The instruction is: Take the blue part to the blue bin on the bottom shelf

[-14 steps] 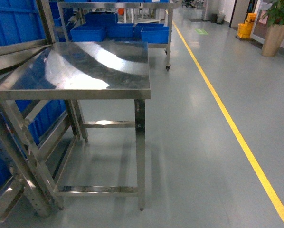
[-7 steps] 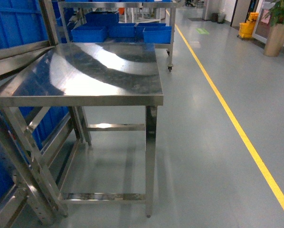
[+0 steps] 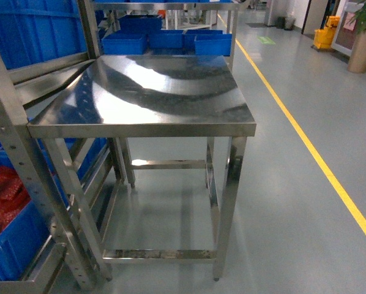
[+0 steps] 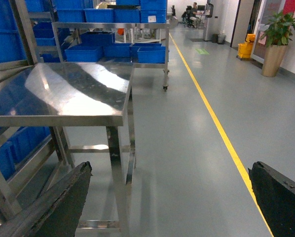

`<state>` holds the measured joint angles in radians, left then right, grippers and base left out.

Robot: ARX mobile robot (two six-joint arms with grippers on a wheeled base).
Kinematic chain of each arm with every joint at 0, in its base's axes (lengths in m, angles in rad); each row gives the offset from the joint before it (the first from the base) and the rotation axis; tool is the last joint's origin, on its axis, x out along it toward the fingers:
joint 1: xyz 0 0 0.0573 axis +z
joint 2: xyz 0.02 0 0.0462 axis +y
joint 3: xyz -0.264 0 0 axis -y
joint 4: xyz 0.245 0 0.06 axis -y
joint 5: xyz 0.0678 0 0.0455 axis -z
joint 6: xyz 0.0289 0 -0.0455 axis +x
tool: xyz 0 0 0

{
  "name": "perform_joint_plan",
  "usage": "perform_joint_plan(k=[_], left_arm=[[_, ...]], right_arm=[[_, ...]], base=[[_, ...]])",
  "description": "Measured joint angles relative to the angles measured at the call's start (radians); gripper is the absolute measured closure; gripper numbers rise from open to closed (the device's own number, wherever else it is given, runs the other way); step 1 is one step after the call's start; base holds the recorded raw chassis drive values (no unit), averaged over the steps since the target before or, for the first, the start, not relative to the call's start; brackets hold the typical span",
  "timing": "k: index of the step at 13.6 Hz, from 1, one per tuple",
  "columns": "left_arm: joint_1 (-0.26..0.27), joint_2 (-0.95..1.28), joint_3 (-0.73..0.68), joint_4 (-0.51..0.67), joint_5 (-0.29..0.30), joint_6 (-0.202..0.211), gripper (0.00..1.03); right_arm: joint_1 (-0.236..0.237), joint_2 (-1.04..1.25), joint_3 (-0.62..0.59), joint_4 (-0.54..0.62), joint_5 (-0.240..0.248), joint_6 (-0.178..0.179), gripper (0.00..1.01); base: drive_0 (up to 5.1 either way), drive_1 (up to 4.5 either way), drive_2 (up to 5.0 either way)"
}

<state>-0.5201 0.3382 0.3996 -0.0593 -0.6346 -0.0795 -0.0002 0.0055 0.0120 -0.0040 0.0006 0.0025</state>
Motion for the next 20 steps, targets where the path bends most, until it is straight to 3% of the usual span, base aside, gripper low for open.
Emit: perform_joint_plan(k=[20], left_arm=[[0.0, 0.001, 0.0, 0.0, -0.002, 0.0, 0.6]], right_arm=[[0.0, 0.0, 0.0, 0.001, 0.0, 0.0, 0.03]], base=[[-5.0, 2.47, 2.5]])
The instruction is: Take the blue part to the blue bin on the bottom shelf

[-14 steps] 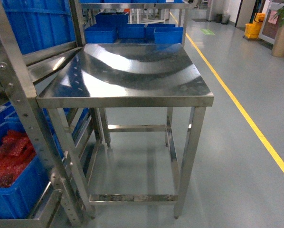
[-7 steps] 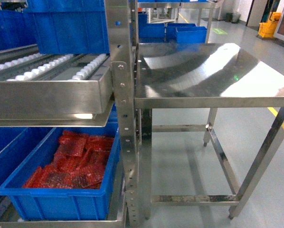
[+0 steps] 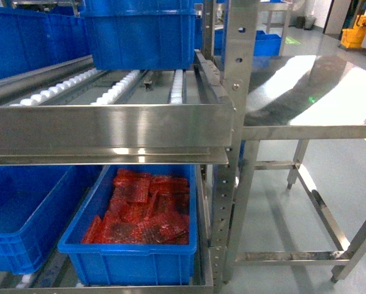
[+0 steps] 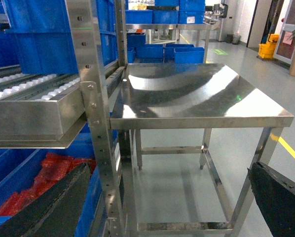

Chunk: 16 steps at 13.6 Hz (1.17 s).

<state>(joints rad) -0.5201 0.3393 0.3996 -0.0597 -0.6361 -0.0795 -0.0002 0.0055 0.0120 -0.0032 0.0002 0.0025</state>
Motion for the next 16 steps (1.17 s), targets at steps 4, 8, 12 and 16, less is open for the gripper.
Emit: perform_joint_plan(k=[4, 8, 12, 16], left_arm=[[0.0, -0.001, 0.0, -0.002, 0.0, 0.0, 0.6], [-0.001, -0.001, 0.0, 0.0, 0.0, 0.0, 0.6], [-0.001, -0.001, 0.0, -0.001, 0.0, 0.0, 0.6], [-0.001, -0.002, 0.0, -0.003, -0.005, 0.0, 0.6]], right_arm=[[0.0, 0.0, 0.0, -0.002, 0.0, 0.0, 0.03], [0.0, 0.0, 0.0, -0.003, 0.0, 0.0, 0.03], [0.0, 0.0, 0.0, -0.001, 0.0, 0.0, 0.03], [0.0, 0.0, 0.0, -0.002, -0.004, 0.0, 0.03]], base=[[-5.0, 2.43, 2.4], [-5.0, 2.47, 2.5], [-5.0, 2.47, 2.5], [-5.0, 2.47, 2.5]])
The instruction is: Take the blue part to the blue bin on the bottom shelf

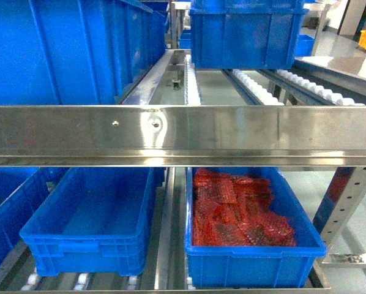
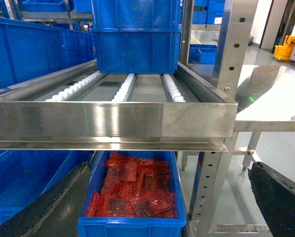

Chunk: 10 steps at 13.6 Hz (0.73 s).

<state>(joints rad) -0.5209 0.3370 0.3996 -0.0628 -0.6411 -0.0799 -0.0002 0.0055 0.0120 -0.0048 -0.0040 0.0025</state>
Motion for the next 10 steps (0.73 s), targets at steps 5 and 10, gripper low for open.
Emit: perform_joint_plan(k=[5, 10], left_arm=[[0.001, 0.001, 0.0, 0.003, 0.005, 0.0, 0.6], [0.001, 0.002, 0.0, 0.004, 0.005, 0.0, 0.6]], right_arm=[[0.0, 0.0, 0.0, 0.0, 0.002, 0.0, 0.03], [0.0, 0.0, 0.0, 0.002, 0.002, 0.0, 0.03]], base=[[-5.0, 2.47, 2.5], [-5.0, 2.47, 2.5]])
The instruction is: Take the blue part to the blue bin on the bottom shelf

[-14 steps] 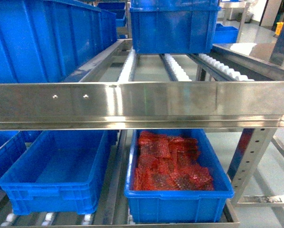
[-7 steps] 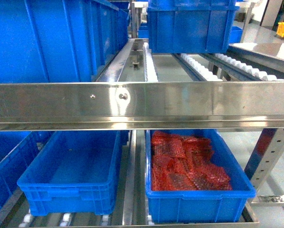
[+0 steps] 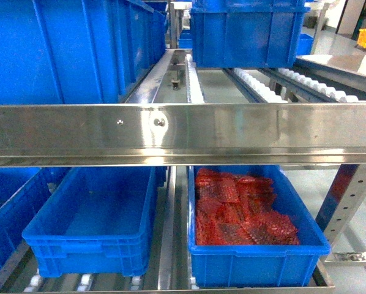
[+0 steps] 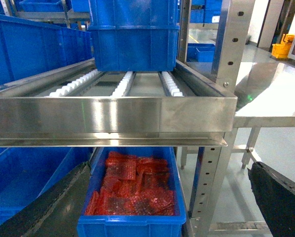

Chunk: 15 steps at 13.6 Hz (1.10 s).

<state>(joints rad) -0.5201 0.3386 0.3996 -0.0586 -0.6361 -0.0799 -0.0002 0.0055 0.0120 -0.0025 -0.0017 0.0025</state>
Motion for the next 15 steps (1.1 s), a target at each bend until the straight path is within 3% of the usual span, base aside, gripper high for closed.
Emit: perform_joint_plan(k=[13, 15], left_arm=[[0.0, 0.0, 0.0, -0.001, 0.0, 0.0, 0.6], [0.0, 0.0, 0.0, -0.002, 0.0, 0.0, 0.6]], right_arm=[[0.0, 0.0, 0.0, -0.002, 0.002, 0.0, 0.03], [0.0, 0.0, 0.0, -0.002, 0.002, 0.0, 0.03]], base=[[-5.0, 2.47, 2.5], [0.0, 0.0, 0.0]])
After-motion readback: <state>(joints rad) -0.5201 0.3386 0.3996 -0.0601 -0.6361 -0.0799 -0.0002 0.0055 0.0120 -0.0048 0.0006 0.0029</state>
